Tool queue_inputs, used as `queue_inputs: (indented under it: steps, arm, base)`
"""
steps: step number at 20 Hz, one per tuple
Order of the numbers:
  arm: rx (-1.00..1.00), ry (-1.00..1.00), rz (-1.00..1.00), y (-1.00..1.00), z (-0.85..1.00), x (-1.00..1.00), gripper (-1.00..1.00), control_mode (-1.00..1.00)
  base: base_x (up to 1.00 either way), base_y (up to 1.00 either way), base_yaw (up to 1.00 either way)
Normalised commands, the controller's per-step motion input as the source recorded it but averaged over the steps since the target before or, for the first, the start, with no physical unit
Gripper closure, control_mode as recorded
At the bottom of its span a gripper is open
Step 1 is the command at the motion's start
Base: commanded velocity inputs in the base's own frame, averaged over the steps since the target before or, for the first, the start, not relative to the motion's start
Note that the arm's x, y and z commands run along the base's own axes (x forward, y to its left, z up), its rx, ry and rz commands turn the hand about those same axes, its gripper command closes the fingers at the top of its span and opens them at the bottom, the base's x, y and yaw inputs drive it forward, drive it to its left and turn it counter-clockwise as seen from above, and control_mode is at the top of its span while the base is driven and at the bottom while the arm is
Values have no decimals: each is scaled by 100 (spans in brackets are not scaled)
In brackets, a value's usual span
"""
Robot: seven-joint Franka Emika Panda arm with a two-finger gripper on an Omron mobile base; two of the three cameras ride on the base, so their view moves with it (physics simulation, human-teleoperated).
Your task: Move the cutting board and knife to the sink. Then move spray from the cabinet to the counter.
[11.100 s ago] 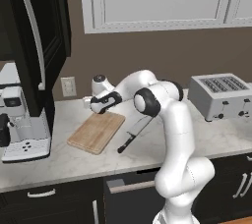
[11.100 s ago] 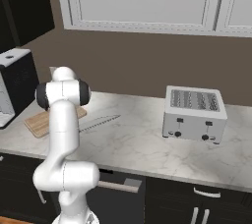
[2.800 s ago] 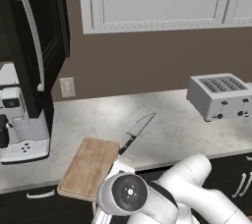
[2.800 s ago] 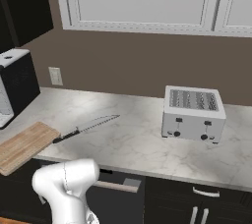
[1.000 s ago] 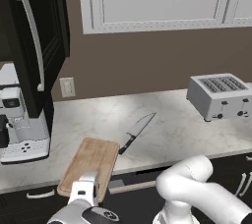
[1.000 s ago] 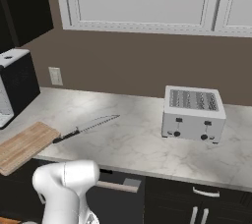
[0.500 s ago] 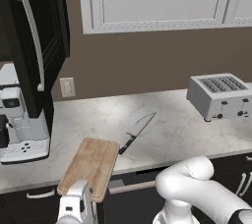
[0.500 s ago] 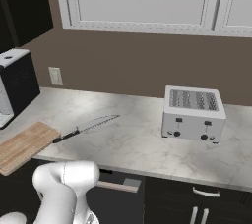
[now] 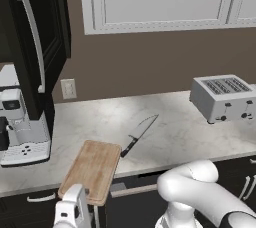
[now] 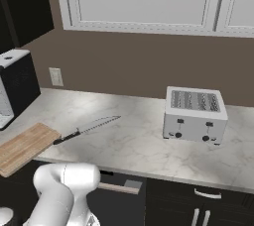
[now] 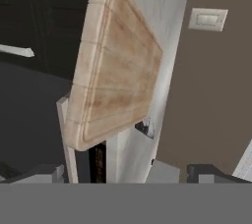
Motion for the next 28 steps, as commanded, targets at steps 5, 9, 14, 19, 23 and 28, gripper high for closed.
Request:
queue_inputs:
  steps: [5, 9, 14, 19, 23, 28]
  arm:
    - [-1, -7, -4, 11, -22, 19, -100, -100]
    - [-1, 0, -5, 9, -23, 26, -100, -100]
    - [0, -2, -5, 9, -18, 23, -100, -100]
    - [0, 0, -5, 9, -19, 20, -100, -100]
    - [-3, -2, -5, 11, -28, 18, -100, -100]
    - [-3, -2, -5, 11, -27, 13, -100, -100]
  base:
    - [0, 0, 0]
    - [0, 0, 0]
    - [0, 0, 0]
    - [0, 0, 0]
    - [0, 0, 0]
    - [0, 0, 0]
